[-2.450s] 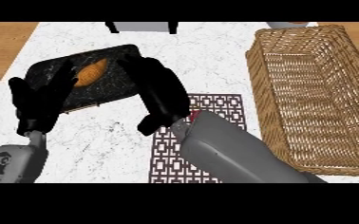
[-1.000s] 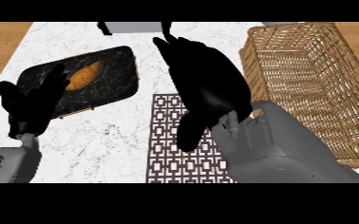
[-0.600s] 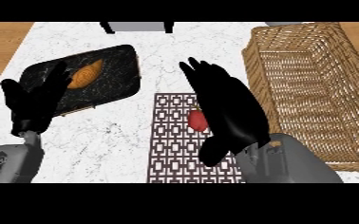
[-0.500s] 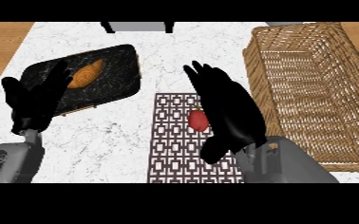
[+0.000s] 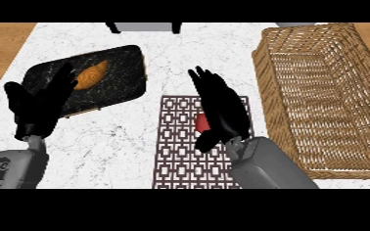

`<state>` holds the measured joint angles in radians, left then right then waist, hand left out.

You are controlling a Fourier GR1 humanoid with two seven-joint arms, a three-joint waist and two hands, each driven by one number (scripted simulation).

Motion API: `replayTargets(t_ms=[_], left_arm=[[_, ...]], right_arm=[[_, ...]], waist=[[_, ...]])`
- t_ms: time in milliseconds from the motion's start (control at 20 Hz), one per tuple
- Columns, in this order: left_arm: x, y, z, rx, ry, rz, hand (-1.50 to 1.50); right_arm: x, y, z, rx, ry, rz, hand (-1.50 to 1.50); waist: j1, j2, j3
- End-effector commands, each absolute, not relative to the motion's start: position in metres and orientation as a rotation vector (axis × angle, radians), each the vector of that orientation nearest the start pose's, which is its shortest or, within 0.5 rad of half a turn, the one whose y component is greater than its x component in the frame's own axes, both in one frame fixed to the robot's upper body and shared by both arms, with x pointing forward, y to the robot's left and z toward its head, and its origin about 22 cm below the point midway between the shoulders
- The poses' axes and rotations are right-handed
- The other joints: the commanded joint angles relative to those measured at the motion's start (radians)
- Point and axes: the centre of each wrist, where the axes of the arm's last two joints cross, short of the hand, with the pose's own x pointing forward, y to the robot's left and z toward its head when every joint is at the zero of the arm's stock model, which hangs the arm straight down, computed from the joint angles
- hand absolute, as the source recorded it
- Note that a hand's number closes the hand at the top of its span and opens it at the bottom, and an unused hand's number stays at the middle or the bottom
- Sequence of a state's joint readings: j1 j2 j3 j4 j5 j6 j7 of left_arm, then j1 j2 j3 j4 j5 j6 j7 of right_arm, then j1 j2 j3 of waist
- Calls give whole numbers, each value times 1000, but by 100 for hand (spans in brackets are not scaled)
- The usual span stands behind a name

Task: Pick the bell pepper from the placemat and place it in the basket

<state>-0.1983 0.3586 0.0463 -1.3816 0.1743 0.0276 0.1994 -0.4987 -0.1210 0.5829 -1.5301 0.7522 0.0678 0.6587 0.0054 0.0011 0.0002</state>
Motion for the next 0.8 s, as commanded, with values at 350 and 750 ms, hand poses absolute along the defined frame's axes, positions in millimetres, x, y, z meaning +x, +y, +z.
replayTargets(t_ms=[350,750], left_arm=[[298,323,29,187,-1388,-51,0],[286,322,21,184,-1381,-71,0]], right_arm=[[305,-85,47,-685,-1243,1177,-150],[298,-94,31,-681,-1254,1196,-150]], waist=[[-6,0,0],[-4,-1,0]])
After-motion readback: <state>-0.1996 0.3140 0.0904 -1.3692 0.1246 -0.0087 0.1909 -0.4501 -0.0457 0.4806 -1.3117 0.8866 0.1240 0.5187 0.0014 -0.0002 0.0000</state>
